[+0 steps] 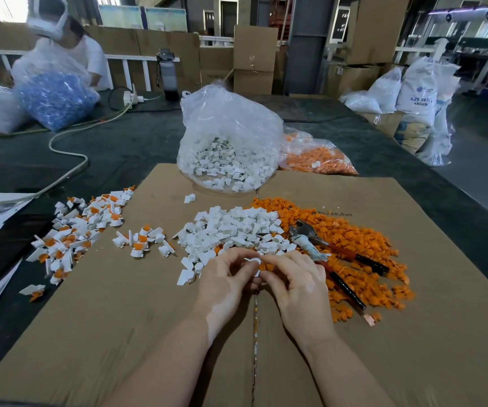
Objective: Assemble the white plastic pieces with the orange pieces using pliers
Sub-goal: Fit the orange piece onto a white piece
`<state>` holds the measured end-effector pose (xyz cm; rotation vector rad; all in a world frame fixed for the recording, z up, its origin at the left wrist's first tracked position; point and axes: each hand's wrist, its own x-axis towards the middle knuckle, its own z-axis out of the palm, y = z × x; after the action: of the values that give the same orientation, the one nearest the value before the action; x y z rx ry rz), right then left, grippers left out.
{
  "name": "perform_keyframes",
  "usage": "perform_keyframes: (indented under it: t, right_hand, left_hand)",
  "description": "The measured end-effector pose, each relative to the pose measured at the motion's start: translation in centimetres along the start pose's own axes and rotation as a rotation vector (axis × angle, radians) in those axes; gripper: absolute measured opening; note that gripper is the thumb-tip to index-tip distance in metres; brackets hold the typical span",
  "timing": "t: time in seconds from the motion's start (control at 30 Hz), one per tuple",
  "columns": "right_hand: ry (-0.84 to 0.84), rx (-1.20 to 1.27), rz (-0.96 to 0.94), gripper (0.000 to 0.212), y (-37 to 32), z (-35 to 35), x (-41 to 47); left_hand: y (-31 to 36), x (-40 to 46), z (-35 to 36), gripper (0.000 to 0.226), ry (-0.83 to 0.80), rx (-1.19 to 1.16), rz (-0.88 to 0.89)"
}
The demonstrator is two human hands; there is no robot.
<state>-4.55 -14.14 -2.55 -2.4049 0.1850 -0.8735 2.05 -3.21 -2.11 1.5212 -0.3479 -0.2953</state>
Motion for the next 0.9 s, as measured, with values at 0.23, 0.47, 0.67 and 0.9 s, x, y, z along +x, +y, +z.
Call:
perform_keyframes:
  t: [0.23,0.47,0.67,0.9]
  right_hand:
    - [0.015,-0.012,-0.012,0.017,-0.1,0.0,0.1]
    - [0.018,-0.036,-0.023,0.019,0.0,0.0,0.1]
    - [0.105,-0.205,0.084,0.028,0.3,-1.3,0.7]
    - [-0.393,-0.62,0.628,0.058,3.4,-4.6,3.8]
  left_hand:
    - [0.0,0.1,-0.1,0.012,-0.005,0.027,0.008]
    - [0.1,0.1,-0.1,0.011,-0.016,0.056,0.028]
    - [0.0,0.4,-0.1,0.009,-0.008,0.017,-0.001]
    - [-0.1,1.1,0.0,0.01,0.005,-0.014,-0.053]
